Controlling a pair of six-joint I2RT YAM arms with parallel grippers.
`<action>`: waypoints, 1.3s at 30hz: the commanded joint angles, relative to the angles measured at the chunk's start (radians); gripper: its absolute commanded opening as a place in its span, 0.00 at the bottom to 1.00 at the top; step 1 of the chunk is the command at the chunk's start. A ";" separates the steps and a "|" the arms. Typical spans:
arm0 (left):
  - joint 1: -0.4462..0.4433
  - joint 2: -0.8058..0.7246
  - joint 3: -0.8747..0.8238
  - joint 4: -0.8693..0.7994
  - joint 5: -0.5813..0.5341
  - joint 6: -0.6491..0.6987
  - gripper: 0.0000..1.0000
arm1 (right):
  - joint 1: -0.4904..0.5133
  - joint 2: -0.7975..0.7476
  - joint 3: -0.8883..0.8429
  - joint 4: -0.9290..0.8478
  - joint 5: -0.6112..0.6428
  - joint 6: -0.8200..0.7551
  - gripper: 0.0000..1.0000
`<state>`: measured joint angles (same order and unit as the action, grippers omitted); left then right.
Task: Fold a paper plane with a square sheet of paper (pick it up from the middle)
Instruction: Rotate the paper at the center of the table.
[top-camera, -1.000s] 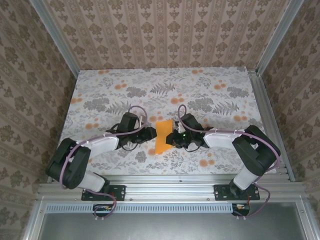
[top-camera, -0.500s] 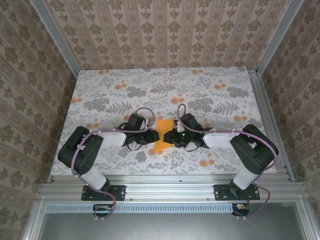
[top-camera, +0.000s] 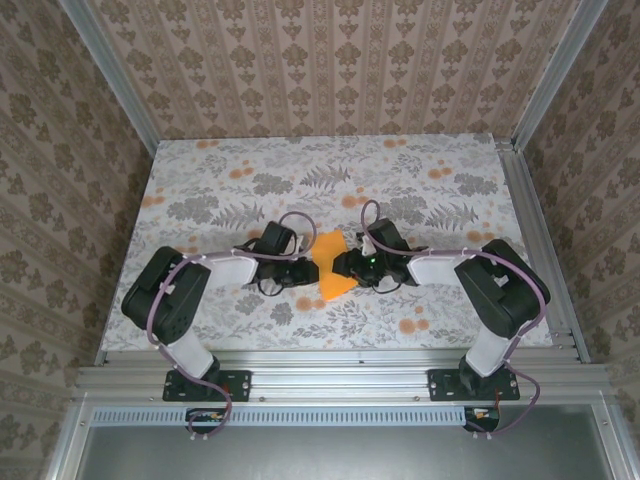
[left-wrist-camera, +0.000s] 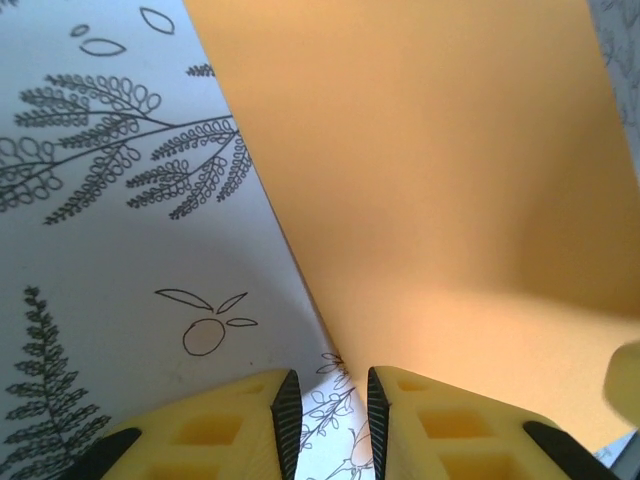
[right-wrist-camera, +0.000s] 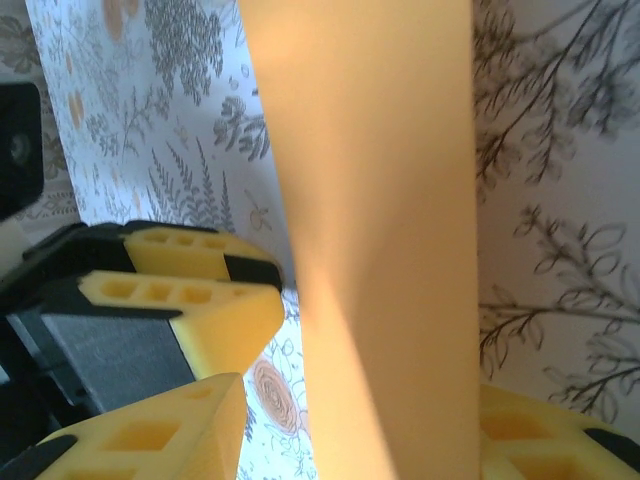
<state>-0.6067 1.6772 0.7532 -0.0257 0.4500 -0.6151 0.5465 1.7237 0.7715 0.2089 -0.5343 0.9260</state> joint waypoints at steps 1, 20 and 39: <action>-0.034 0.104 0.006 -0.094 -0.106 0.094 0.29 | -0.013 0.013 0.041 -0.050 -0.029 -0.050 0.50; -0.086 0.120 0.074 -0.139 -0.210 0.085 0.29 | -0.026 0.007 0.007 -0.023 -0.043 -0.050 0.26; -0.113 -0.007 0.074 -0.057 -0.116 -0.035 0.25 | 0.021 -0.039 -0.117 0.134 -0.032 0.060 0.15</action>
<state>-0.7067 1.6409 0.8471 -0.1326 0.2966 -0.6102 0.5579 1.7176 0.6750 0.2897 -0.5583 0.9485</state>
